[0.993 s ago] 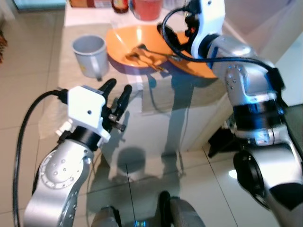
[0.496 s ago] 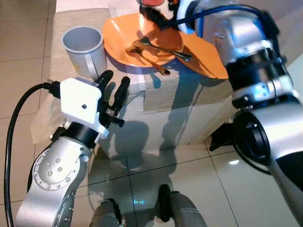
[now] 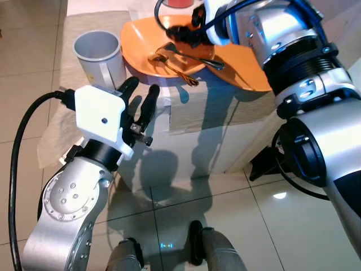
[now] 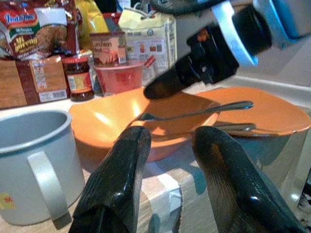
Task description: Setting the table
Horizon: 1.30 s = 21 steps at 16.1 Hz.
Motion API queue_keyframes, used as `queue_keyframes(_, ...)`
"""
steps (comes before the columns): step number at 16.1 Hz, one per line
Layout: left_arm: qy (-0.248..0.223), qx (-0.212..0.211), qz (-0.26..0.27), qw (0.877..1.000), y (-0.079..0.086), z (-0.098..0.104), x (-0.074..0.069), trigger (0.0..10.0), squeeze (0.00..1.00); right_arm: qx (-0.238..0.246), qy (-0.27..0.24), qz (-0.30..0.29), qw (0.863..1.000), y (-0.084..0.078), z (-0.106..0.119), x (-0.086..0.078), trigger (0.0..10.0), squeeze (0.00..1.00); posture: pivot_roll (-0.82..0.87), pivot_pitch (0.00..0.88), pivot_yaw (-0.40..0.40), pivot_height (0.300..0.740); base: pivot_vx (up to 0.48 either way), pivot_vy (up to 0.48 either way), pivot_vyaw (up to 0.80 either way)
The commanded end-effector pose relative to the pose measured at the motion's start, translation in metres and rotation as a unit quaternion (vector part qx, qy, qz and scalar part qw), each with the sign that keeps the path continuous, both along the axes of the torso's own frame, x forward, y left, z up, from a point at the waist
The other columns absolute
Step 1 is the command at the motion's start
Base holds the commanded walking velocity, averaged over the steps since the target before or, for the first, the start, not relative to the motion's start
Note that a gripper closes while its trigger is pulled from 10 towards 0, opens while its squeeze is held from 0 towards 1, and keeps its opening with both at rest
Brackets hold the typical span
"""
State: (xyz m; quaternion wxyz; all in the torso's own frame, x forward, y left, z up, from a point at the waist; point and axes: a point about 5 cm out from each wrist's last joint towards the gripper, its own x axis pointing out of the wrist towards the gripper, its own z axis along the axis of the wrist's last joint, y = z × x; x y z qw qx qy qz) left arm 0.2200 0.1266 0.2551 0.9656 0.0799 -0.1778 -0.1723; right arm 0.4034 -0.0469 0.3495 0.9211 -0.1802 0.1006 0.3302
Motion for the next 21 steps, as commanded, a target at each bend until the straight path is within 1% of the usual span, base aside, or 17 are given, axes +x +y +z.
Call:
queue_keyframes(1, -0.002, 0.001, -0.004, 1.0, -0.003, 0.001, 0.0, 10.0, 0.0, -0.026, -0.009, 0.01, 1.0, 0.001, 0.008, -0.002, 10.0, 0.0, -0.06, 0.218, -0.074, 0.74, 0.0, 0.0, 0.0)
queue_keyframes(2, -0.003, 0.0, -0.005, 1.0, -0.003, 0.001, 0.0, 10.0, 0.0, -0.054, -0.003, 0.011, 0.998, 0.0, 0.005, -0.001, 10.0, 0.0, -0.07, 0.215, -0.075, 0.74, 0.0, 0.0, 0.0)
queue_keyframes(4, -0.003, 0.002, -0.006, 1.0, -0.004, 0.001, 0.001, 10.0, 0.0, -0.065, 0.0, 0.002, 0.998, -0.003, 0.001, 0.001, 10.0, 0.0, -0.07, 0.213, -0.075, 0.74, 0.0, 0.0, 0.0)
queue_keyframes(6, -0.006, 0.0, -0.006, 1.0, -0.004, 0.002, 0.002, 10.0, 0.0, -0.058, 0.013, 0.006, 0.998, 0.0, -0.003, 0.0, 10.0, 0.0, -0.07, 0.211, -0.077, 0.74, 0.0, 0.0, 0.0)
queue_keyframes(8, -0.009, -0.002, -0.005, 1.0, -0.005, 0.003, 0.001, 10.0, 0.0, -0.043, 0.036, 0.022, 0.998, 0.008, -0.012, -0.001, 10.0, 0.0, -0.07, 0.21, -0.082, 0.74, 0.0, 0.0, 0.0)
queue_keyframes(9, -0.009, -0.002, -0.004, 1.0, -0.005, 0.003, 0.001, 10.0, 0.0, -0.044, 0.04, 0.023, 0.998, 0.01, -0.015, -0.001, 10.0, 0.0, -0.07, 0.21, -0.085, 0.74, 0.0, 0.0, 0.0)
queue_keyframes(10, -0.01, -0.004, -0.003, 1.0, -0.005, 0.004, 0.0, 10.0, 0.0, -0.047, 0.047, 0.019, 0.998, 0.01, -0.021, -0.001, 4.9, 0.0, -0.06, 0.212, -0.088, 0.74, 0.0, 0.0, 0.0)
queue_keyframes(11, -0.011, -0.003, -0.002, 1.0, -0.005, 0.004, -0.001, 10.0, 0.0, -0.051, 0.049, 0.012, 0.997, 0.01, -0.024, 0.0, 0.0, 0.0, -0.06, 0.213, -0.088, 0.74, 0.0, 0.0, 0.0)
queue_keyframes(17, -0.012, -0.005, 0.001, 1.0, -0.003, 0.005, -0.002, 10.0, 0.0, -0.037, 0.045, -0.015, 0.998, 0.004, -0.023, 0.003, 0.0, 0.0, -0.06, 0.219, -0.086, 0.74, 0.0, 0.0, 0.0)
queue_keyframes(21, -0.014, -0.005, 0.003, 1.0, -0.003, 0.006, -0.003, 10.0, 0.0, -0.021, 0.054, -0.021, 0.998, 0.004, -0.025, 0.003, 0.0, 0.0, -0.06, 0.221, -0.085, 0.74, 0.0, 0.0, 0.0)
